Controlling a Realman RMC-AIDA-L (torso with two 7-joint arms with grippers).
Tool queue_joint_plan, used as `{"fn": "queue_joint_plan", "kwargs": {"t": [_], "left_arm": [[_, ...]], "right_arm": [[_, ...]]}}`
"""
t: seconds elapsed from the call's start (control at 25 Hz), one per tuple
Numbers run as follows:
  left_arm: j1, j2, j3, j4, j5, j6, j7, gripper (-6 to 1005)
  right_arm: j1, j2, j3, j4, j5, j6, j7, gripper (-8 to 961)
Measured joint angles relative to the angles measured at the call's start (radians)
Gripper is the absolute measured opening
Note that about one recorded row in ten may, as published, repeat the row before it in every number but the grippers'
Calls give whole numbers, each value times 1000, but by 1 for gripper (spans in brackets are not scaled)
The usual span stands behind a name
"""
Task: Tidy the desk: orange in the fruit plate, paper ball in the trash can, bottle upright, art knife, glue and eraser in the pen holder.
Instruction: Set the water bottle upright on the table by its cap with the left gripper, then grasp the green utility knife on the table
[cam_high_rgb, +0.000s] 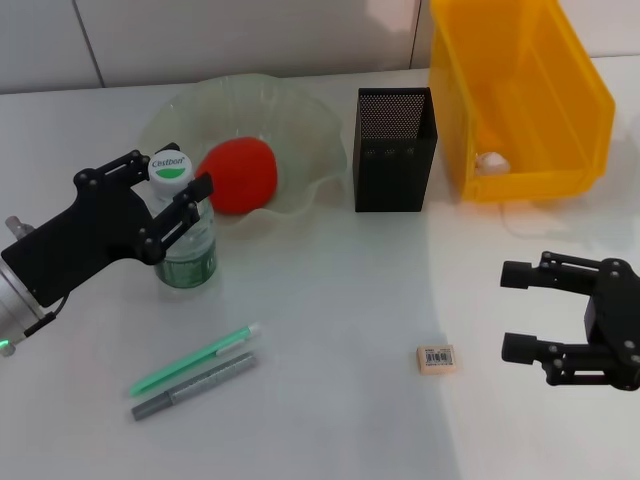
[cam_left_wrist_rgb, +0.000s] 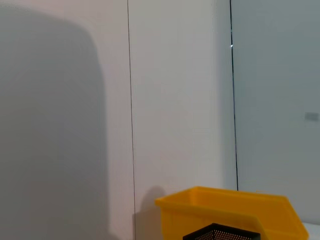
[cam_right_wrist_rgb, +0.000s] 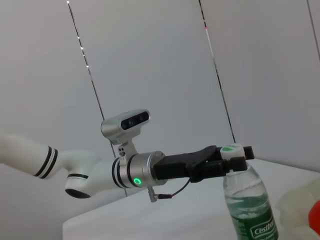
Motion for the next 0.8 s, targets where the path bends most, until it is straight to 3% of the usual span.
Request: {"fn": "queue_joint_plan", "kwargs": {"t": [0.44,0.56,0.8], "left_arm": [[-1,0,-1,-1,-37,-3,-6,459],[-1,0,0,-1,-37,-3,-6,675],[13,2,0,13,-52,49,-22,742]], "right_arm": [[6,-1,0,6,-4,0,0,799],[6,-1,0,6,-4,0,0,799],[5,-1,0,6,-4,0,0,799]]}}
